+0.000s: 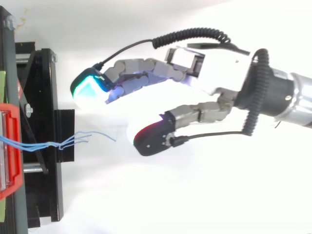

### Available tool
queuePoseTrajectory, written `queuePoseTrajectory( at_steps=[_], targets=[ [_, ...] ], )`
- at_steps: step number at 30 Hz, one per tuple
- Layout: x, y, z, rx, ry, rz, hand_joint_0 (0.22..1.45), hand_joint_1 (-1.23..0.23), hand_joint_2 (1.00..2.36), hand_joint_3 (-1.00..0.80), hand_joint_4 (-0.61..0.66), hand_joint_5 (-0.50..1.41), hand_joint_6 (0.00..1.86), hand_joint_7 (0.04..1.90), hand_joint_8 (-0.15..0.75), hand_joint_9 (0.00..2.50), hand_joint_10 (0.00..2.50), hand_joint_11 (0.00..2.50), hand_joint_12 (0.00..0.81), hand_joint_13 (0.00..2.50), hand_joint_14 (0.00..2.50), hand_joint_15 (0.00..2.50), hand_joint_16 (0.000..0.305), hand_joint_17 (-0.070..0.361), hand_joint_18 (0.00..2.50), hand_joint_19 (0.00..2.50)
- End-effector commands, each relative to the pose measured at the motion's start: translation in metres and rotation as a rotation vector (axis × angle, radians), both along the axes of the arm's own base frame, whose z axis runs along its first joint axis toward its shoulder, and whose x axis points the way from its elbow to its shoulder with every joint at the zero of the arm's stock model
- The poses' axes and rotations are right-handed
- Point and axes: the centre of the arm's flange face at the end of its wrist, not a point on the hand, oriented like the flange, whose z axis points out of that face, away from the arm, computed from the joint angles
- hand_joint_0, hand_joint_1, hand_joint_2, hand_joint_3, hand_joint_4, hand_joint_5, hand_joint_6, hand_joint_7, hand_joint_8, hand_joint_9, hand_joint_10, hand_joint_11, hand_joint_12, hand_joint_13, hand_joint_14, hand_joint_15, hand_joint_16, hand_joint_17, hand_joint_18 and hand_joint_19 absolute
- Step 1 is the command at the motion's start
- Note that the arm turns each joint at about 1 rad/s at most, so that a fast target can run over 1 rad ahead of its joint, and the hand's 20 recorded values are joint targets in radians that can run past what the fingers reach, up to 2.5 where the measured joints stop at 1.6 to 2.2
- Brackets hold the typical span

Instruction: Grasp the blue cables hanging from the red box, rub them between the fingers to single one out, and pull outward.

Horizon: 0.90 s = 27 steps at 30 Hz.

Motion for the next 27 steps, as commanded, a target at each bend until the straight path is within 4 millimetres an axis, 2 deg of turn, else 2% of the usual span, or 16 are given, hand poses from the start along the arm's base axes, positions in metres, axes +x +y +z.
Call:
queuePoseTrajectory(
  at_steps=[1, 2, 10, 13, 14, 17, 27],
  targets=[
    [0.016, 0.003, -0.023, 0.024, -0.003, 0.005, 0.50, -0.54, 1.00, -0.49, 0.25, -0.20, 0.50, 0.76, 0.284, 0.51, 0.00, 0.13, 0.347, 0.45, 0.01, 0.24, 0.043, 0.096, 0.27, 0.22],
    [0.026, 0.005, -0.025, 0.051, -0.012, 0.024, 0.50, -0.54, 1.00, -0.49, 0.25, -0.20, 0.50, 0.76, 0.285, 0.52, 0.00, 0.14, 0.347, 0.45, 0.01, 0.23, 0.043, 0.096, 0.27, 0.22],
    [0.035, 0.008, -0.013, 0.016, -0.020, 0.025, 0.50, -0.53, 1.00, -0.49, 0.26, -0.20, 0.50, 0.77, 0.286, 0.53, 0.00, 0.14, 0.347, 0.47, 0.01, 0.24, 0.042, 0.095, 0.28, 0.23],
    [0.039, 0.008, -0.022, 0.000, -0.017, 0.022, 0.50, -0.53, 1.00, -0.49, 0.26, -0.20, 0.50, 0.77, 0.287, 0.54, 0.00, 0.14, 0.349, 0.48, 0.01, 0.25, 0.042, 0.096, 0.28, 0.24],
    [0.051, 0.011, -0.036, 0.002, -0.028, 0.027, 0.50, -0.53, 1.00, -0.49, 0.26, -0.20, 0.50, 0.77, 0.286, 0.54, 0.00, 0.14, 0.350, 0.48, 0.01, 0.25, 0.042, 0.096, 0.28, 0.24],
    [0.060, 0.014, -0.043, 0.015, -0.041, 0.035, 0.50, -0.53, 1.00, -0.48, 0.26, -0.19, 0.50, 0.77, 0.287, 0.54, 0.00, 0.15, 0.351, 0.49, 0.01, 0.26, 0.042, 0.095, 0.29, 0.26],
    [0.066, 0.032, -0.037, 0.017, -0.046, 0.066, 0.51, -0.53, 1.00, -0.48, 0.28, -0.17, 0.50, 0.80, 0.292, 0.68, 0.01, 0.27, 0.356, 0.61, 0.01, 0.35, 0.042, 0.094, 0.36, 0.33]
  ],
)
